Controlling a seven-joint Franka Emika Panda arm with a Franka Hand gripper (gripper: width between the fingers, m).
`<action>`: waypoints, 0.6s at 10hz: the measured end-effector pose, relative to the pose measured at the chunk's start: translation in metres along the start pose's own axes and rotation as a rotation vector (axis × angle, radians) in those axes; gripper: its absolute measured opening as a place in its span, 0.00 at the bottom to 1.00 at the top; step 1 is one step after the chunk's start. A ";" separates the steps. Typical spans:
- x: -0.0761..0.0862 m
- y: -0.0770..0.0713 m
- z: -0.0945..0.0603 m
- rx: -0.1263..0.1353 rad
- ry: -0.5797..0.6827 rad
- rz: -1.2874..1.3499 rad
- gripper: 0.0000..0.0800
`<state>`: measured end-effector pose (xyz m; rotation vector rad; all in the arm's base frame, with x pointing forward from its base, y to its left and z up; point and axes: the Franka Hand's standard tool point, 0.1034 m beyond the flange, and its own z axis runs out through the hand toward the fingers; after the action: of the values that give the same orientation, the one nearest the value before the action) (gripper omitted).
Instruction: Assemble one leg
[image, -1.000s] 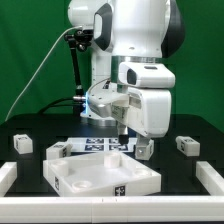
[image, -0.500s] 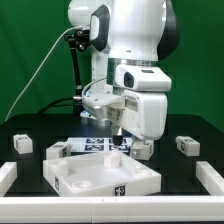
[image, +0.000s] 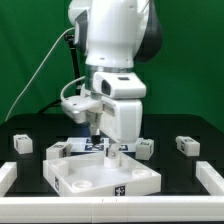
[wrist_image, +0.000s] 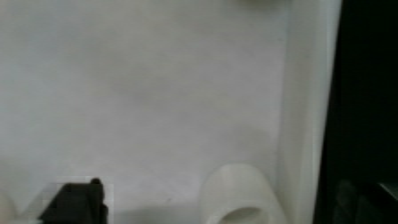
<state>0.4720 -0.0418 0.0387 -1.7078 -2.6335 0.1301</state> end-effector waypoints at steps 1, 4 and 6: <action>-0.002 -0.005 0.007 0.009 0.008 0.010 0.81; 0.001 -0.015 0.027 0.041 0.033 0.019 0.81; 0.003 -0.016 0.030 0.047 0.038 0.023 0.81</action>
Offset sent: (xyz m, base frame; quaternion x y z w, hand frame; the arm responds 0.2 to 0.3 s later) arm 0.0010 0.0048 -0.0141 -0.0027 0.0293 -0.0024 0.9996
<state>0.4549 -0.0478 0.0093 -1.7097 -2.5637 0.1567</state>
